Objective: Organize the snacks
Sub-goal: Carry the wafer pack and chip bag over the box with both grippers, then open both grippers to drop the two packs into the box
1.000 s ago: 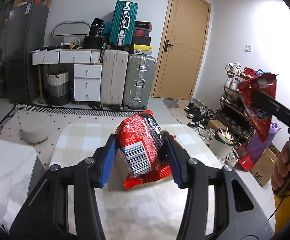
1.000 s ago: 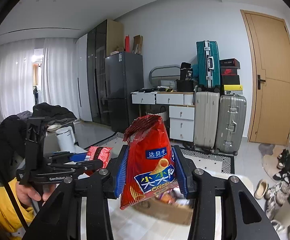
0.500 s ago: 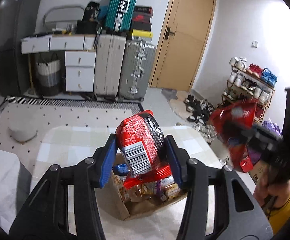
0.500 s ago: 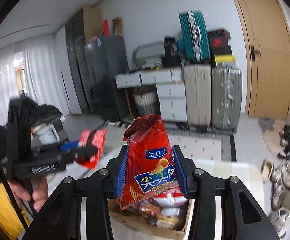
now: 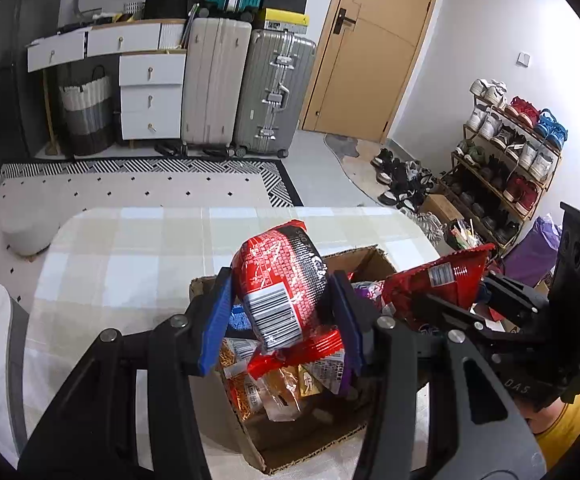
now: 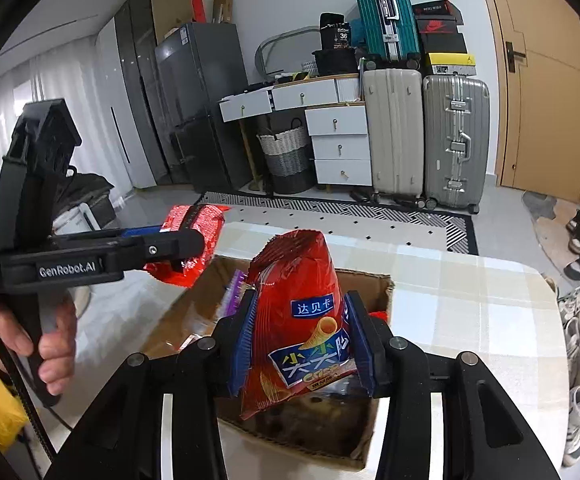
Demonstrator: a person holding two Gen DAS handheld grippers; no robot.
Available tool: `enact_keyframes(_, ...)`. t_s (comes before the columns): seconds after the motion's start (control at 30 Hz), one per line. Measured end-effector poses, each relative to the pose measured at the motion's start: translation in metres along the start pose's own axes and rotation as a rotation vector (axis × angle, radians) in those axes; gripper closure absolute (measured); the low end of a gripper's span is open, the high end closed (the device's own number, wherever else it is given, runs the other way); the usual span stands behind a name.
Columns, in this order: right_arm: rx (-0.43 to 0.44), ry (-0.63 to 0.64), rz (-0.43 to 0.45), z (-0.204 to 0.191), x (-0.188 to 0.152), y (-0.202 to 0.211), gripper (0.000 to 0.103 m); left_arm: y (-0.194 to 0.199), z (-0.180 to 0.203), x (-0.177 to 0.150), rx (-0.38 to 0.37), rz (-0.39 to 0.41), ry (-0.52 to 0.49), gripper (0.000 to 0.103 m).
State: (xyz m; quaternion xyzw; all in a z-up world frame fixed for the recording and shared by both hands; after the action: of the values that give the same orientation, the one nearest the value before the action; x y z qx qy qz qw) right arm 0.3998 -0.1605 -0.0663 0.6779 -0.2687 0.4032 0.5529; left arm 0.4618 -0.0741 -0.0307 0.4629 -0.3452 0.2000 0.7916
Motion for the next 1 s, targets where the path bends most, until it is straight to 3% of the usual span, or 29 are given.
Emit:
enact_keyframes(0.2, 0.008, 0.028, 0.01, 0.0, -0.007, -0.006, 0.059, -0.021, -0.009, -0.005, -0.004, -0.016, -0.001, 0.057)
enact_keyframes(0.3, -0.012, 0.062, 0.014, -0.003, -0.01, -0.01, 0.049, -0.027, -0.011, -0.008, 0.0, -0.023, 0.005, 0.057)
enact_keyframes(0.53, -0.032, 0.068, 0.07, -0.006, -0.007, 0.008, 0.049, -0.037, -0.017, -0.014, -0.007, -0.041, 0.008, 0.057)
enact_keyframes(0.67, -0.04, 0.063, 0.107, -0.007, 0.002, 0.017, 0.038, -0.042, -0.019, -0.017, -0.004, -0.057, -0.005, 0.057)
enact_keyframes(1.0, -0.012, 0.039, 0.123, -0.012, 0.008, 0.032, 0.037, -0.007, -0.001, -0.019, -0.013, -0.005, -0.007, 0.057)
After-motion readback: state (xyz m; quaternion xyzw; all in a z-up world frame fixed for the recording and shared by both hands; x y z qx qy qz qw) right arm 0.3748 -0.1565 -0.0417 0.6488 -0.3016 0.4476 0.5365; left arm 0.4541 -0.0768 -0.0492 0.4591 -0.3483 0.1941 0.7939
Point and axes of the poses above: each gripper's, at about its wrist camera, not at the fingertips, and y roughly against the way its jaws point, z to its right, x to its top, the point moved 7 cm from there along -y, roughly the way its jaws point, and after that the axes turned 10 degrees about -x, right-handed, at the moved point
